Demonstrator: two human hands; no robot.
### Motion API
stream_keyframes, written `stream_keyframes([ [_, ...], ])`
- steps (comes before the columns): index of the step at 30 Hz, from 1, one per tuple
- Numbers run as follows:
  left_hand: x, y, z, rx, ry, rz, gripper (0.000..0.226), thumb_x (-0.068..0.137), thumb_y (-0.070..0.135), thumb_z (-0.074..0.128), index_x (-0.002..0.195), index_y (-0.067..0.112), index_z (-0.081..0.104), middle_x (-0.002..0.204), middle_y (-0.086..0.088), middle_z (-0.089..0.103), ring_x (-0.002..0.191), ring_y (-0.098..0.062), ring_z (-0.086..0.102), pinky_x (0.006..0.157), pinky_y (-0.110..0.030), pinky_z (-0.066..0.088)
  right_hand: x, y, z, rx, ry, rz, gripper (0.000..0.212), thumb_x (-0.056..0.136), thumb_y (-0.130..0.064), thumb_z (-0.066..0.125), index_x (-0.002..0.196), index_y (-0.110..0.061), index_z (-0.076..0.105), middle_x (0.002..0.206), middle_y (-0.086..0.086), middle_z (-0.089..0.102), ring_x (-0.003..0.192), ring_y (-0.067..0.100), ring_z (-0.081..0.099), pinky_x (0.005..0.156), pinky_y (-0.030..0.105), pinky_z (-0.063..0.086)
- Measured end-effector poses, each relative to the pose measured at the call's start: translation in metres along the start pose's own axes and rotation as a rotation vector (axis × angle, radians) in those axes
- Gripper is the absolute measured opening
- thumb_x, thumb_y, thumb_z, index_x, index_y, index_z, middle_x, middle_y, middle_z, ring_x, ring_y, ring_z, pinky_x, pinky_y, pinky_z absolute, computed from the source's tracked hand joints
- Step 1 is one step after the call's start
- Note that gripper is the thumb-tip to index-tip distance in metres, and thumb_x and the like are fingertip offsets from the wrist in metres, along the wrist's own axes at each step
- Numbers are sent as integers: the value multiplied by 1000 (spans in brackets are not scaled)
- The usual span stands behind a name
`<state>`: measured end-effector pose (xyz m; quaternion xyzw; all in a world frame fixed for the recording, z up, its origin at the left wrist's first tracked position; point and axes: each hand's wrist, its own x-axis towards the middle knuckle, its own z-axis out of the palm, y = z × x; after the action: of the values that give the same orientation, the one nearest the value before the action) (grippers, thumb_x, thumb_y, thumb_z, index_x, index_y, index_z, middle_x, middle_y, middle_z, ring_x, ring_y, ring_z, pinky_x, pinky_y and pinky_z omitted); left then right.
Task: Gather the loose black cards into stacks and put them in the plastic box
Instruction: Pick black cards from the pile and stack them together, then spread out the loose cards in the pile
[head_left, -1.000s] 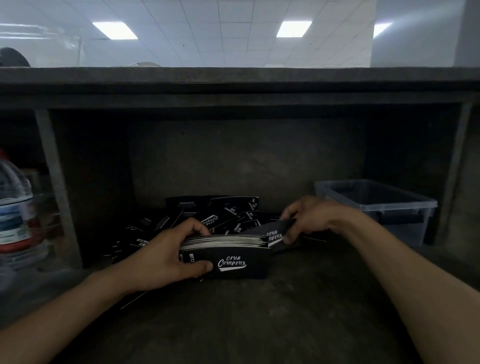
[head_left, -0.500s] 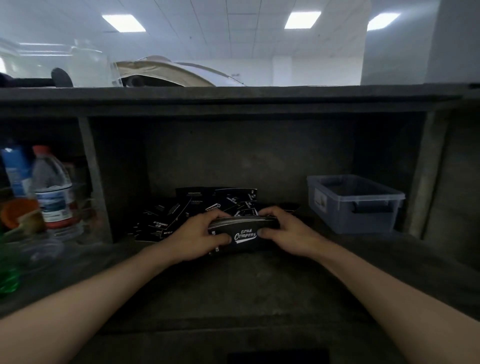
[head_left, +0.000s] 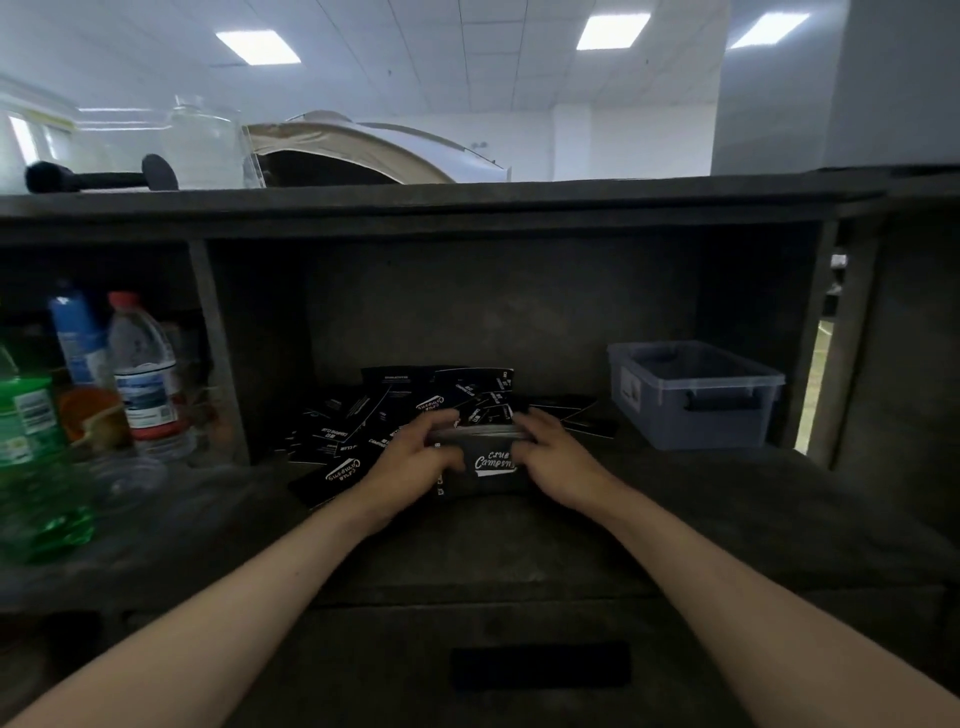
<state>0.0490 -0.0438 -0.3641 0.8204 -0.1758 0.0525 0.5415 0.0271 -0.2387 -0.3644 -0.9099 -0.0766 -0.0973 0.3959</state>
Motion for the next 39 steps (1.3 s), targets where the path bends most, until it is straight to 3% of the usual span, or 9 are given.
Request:
stream_keyframes([
  [5, 0, -5, 5, -111, 24, -55, 69, 80, -7, 62, 142, 21, 48, 131, -2, 57, 121, -16, 53, 105, -27, 42, -7, 3, -1, -139, 6, -102, 60, 99, -16, 50, 154, -7, 27, 158, 6, 22, 144, 19, 28, 109, 11, 13],
  [9, 3, 2, 5, -49, -15, -94, 51, 83, -2, 58, 124, 28, 57, 119, -1, 61, 108, -14, 59, 87, -26, 51, -17, 3, -13, -136, 60, -174, 49, 96, -15, 59, 144, -17, 48, 139, 5, 46, 129, 17, 47, 109, 18, 29],
  [12, 9, 23, 16, -68, -92, -124, 33, 84, 5, 54, 103, 27, 69, 104, 1, 70, 97, -13, 65, 77, -29, 55, -25, 12, -36, -71, 120, -148, 34, 92, -25, 62, 126, -29, 63, 122, -1, 56, 111, 11, 55, 97, 24, 41],
  [17, 27, 63, 94, -21, -226, -62, 19, 95, 14, 53, 90, 17, 71, 82, 1, 70, 71, -6, 67, 60, -27, 61, -35, 54, -109, -5, 198, 123, 3, 91, -37, 63, 89, -38, 66, 96, -14, 65, 90, 3, 59, 71, 24, 43],
  [19, 35, 76, 133, -7, -269, -43, 15, 97, 18, 55, 95, 18, 70, 85, 1, 67, 80, -12, 67, 64, -30, 61, -42, 73, -137, -22, 244, 225, 6, 91, -35, 64, 86, -37, 65, 95, -10, 64, 87, 6, 58, 68, 25, 41],
  [23, 47, 95, 185, 146, -270, 102, 10, 93, 28, 65, 99, 23, 72, 86, 13, 62, 100, -14, 64, 80, -27, 50, -61, 102, -181, -212, 305, 314, 6, 90, -35, 66, 84, -34, 64, 100, 0, 67, 93, 19, 61, 85, 39, 49],
  [27, 47, 97, 204, 348, -240, 179, 22, 89, 31, 67, 107, 20, 71, 114, -3, 69, 107, -21, 63, 91, -34, 52, -67, 115, -185, -377, 318, 281, 30, 81, -29, 77, 108, -22, 65, 104, 0, 67, 96, 20, 63, 86, 36, 52],
  [33, 46, 68, 141, 450, -176, 256, 23, 95, 39, 59, 112, 25, 67, 111, 2, 70, 102, -16, 65, 90, -37, 55, -47, 93, -159, -533, 543, -53, 20, 80, -25, 73, 97, -33, 68, 100, -8, 59, 84, 7, 54, 68, 26, 43],
  [39, 51, 2, -5, 904, 31, 233, 36, 89, 48, 62, 118, 26, 64, 120, -3, 62, 114, -23, 58, 94, -39, 51, 13, 47, -83, -446, 269, -167, 23, 81, -28, 74, 101, -33, 65, 114, -5, 59, 102, 10, 58, 87, 26, 48],
])
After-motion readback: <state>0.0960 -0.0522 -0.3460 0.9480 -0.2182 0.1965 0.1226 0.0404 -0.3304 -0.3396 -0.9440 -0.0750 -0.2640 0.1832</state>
